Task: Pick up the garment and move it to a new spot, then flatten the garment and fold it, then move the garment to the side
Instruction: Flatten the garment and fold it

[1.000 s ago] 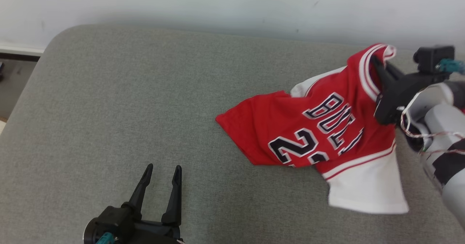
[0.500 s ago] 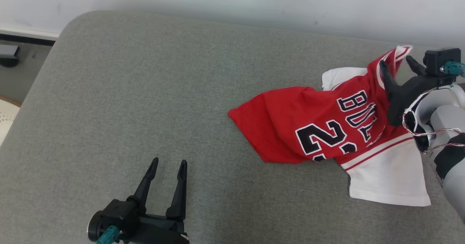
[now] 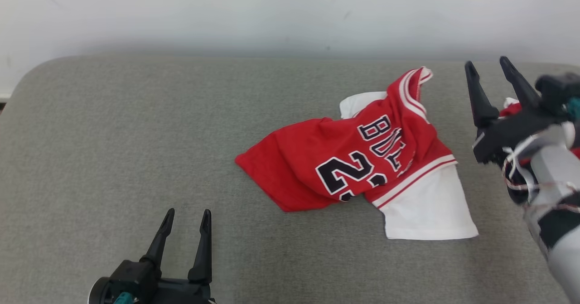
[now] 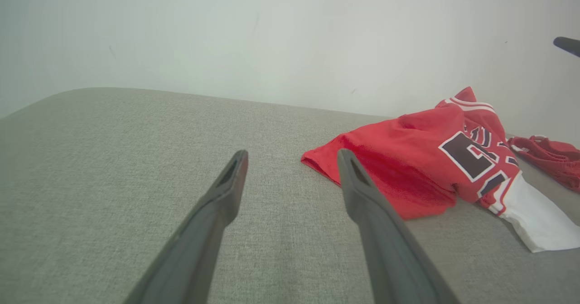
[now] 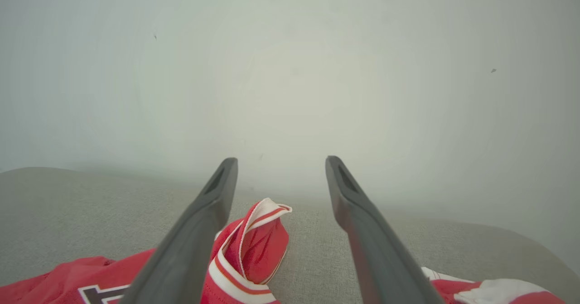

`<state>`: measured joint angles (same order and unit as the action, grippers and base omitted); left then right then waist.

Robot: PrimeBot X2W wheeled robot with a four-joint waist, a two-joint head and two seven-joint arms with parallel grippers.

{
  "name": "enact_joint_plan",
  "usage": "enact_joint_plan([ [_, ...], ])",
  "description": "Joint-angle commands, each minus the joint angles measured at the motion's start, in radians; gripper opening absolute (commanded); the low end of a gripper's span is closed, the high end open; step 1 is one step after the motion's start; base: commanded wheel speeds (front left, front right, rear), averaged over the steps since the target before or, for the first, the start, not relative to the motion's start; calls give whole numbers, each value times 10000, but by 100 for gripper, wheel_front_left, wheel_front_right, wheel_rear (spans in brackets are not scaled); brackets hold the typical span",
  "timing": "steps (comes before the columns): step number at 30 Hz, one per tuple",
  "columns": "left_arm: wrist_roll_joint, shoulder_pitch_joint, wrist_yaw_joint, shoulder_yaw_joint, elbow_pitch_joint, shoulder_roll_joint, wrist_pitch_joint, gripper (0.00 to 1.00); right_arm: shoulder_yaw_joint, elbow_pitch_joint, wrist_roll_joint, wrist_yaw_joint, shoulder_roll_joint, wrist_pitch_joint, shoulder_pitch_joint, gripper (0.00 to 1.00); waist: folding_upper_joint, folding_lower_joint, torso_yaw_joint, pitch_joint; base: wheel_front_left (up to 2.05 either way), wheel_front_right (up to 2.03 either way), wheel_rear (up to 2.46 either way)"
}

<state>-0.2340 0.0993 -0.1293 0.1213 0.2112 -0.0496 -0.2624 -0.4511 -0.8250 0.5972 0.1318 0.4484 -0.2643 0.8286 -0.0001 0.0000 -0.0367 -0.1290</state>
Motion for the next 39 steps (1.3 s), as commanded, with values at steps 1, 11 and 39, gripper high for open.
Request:
enact_joint_plan([
  [1,97,-132,-8,-38,15,-14,-24,100,315,376,-266,-25,-27,7,-785,100,1,0,391,234,0,0,0],
  [11,191,-213,-4,139,37,-14,-25,100,3930,4449,-2486,-25,-1640,0,-5571,100,1,0,661,436,0,0,0],
  [39,-1929,3699,-3,3042,2941,-2652,754,100,3301,2473,-3534,-25,-2668,210,-4772,100,1,0,1758,-751,0,0,0],
])
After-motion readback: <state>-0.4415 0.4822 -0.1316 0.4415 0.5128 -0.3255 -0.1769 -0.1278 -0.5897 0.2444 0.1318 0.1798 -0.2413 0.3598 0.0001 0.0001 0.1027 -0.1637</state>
